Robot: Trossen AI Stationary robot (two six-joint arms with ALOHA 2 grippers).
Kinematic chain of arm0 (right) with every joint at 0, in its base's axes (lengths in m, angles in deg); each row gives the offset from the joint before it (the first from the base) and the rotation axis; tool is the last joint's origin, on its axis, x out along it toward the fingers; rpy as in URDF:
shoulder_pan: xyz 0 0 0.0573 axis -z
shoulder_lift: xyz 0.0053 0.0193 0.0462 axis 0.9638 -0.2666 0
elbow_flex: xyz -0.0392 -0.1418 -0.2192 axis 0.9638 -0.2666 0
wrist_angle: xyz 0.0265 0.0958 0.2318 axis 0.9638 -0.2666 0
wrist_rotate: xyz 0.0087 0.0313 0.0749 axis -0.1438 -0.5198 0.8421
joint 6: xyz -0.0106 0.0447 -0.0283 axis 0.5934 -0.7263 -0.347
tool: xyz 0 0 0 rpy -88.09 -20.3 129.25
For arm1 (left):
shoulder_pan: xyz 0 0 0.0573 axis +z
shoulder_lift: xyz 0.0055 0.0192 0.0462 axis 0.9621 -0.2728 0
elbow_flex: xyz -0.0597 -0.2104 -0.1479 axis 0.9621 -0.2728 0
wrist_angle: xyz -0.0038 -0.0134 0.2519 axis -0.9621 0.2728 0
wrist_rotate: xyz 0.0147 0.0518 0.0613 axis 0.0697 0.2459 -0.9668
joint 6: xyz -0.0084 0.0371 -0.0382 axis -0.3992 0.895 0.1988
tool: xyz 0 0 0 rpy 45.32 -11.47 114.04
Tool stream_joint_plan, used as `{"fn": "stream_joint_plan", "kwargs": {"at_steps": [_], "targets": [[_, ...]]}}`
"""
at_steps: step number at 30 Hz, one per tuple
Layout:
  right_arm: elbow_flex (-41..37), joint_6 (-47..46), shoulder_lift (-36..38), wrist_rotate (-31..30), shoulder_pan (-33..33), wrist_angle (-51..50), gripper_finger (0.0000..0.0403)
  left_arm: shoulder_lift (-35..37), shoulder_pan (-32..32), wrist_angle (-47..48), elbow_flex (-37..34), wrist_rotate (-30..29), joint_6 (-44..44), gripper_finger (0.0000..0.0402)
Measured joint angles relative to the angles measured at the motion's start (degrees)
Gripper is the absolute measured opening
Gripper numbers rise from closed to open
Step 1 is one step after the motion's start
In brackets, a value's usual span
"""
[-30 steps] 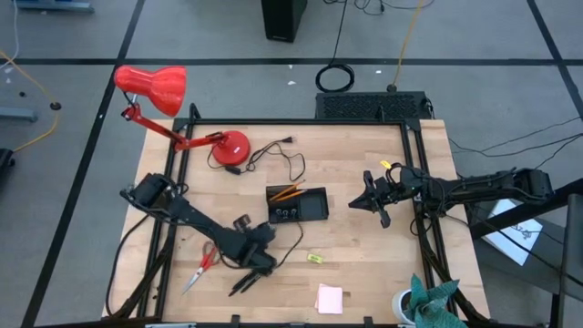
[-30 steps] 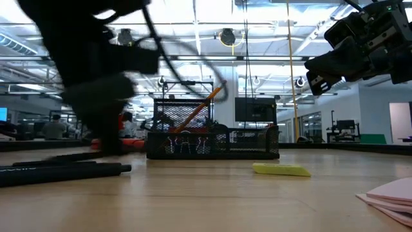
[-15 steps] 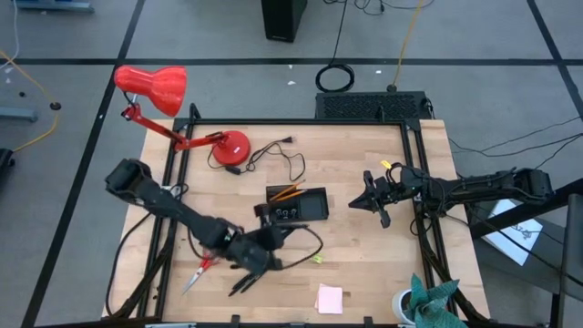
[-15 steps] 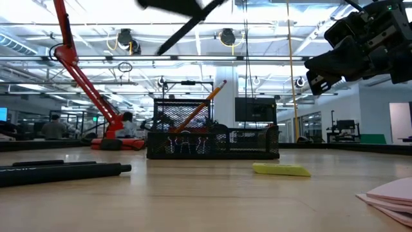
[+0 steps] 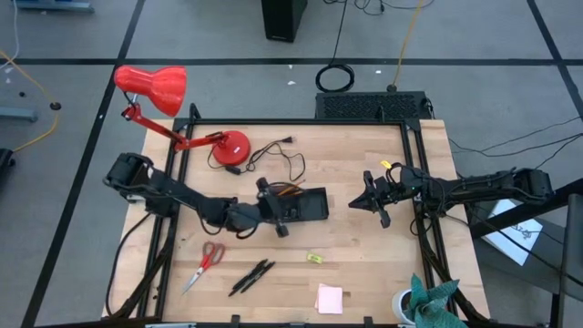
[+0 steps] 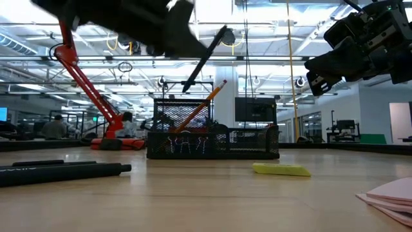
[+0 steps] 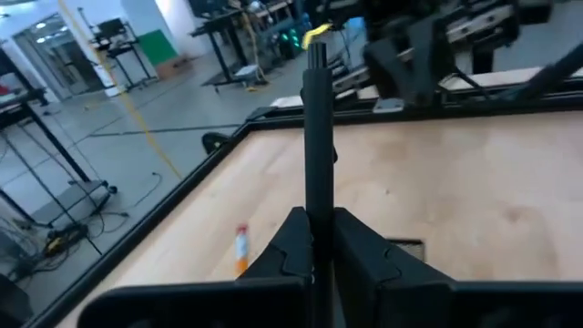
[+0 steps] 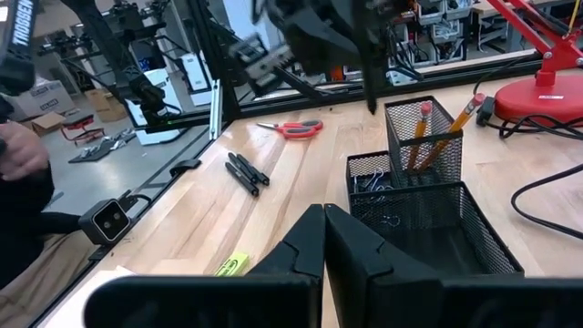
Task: Pick and place office supplies into organizer
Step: Put the black pen into the desk organizer
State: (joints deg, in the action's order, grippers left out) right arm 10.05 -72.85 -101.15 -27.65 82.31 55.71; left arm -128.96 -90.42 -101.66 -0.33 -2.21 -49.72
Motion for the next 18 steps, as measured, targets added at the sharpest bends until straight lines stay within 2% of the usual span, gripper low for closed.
{"fn": "stream_joint_plan", "kwargs": {"at_steps": [5,12,18], "targets": [[0.00,0.25,0.00,0.00,-0.01,0.03,0.0004,0.00,0.96,-5.13,-5.57,-0.49,-3.22,0.0020],[0.00,1.05,0.01,-3.00,0.00,0.02,0.0004,-2.01,2.67,-5.14,-6.15,-0.93,-4.00,0.0018],[0.00,1.05,-0.01,-2.86,0.00,0.02,0.0004,-2.03,3.21,-6.06,-6.15,-1.45,-1.17,0.0017]]}}
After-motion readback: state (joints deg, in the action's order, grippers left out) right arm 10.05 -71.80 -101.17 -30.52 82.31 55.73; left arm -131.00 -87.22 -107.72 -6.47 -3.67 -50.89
